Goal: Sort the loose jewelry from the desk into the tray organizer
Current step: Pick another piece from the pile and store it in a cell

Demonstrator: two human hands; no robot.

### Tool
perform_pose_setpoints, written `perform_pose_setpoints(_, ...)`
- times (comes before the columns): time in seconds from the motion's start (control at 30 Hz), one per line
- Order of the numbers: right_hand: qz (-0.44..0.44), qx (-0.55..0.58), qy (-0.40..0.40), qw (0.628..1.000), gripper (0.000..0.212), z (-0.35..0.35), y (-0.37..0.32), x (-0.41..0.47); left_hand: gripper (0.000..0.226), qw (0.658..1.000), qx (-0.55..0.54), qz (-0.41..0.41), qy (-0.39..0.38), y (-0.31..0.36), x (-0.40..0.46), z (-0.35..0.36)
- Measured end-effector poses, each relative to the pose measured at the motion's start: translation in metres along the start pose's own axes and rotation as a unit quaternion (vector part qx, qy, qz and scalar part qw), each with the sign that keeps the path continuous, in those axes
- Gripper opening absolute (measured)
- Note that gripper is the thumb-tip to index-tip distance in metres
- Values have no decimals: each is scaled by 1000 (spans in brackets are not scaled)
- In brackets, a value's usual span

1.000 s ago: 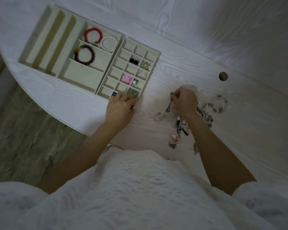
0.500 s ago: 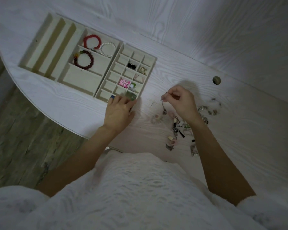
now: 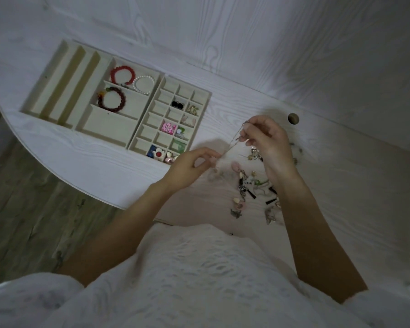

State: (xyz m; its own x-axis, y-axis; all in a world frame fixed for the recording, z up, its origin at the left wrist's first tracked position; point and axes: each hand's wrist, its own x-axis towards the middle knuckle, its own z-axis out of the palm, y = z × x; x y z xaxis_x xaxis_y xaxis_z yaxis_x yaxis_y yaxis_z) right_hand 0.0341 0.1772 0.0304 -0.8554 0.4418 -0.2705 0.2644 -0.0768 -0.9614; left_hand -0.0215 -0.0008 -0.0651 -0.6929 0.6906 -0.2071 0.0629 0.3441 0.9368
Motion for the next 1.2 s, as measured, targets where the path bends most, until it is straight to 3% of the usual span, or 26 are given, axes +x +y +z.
perform_pose_setpoints(0.1, 8, 20, 34, 999, 13, -14, 10, 3, 15, 999, -50, -18, 11, 4, -5, -8)
perform_pose_setpoints(0.27, 18, -104, 48, 993, 17, -29, 42, 6, 21, 995, -77, -44, 43, 16, -18, -31)
perform_pose_setpoints(0.4, 16, -183, -5, 983, 15, -43, 63, 7, 15, 994, -87, -63, 35, 16, -36, -58)
perform_pose_setpoints(0.53, -47, -347, -70, 934, 10, -48, 79, 7, 11, 992, -63, -90, 60, 10, -55, -83)
perform_pose_setpoints(0.7, -36, -379, -163, 910, 6, -26, 76, 19, 14, 985, -14, -121, 123, -3, -87, -105)
perform_pose_setpoints(0.77, 9, -312, -195, 930, 11, -7, 70, 27, 11, 975, -2, -125, 182, -10, -99, -109)
perform_pose_setpoints(0.87, 61, -135, -181, 972, 19, 26, 54, 38, 6, 958, -25, -123, 257, -20, -109, -115)
perform_pose_setpoints(1.03, 55, 14, -193, 980, 16, 107, 14, 79, 6, 925, -86, -114, 352, -45, -128, -149)
perform_pose_setpoints(1.2, 142, 115, -198, 963, 16, 192, -3, 128, 8, 902, -123, -125, 396, -70, -122, -194)
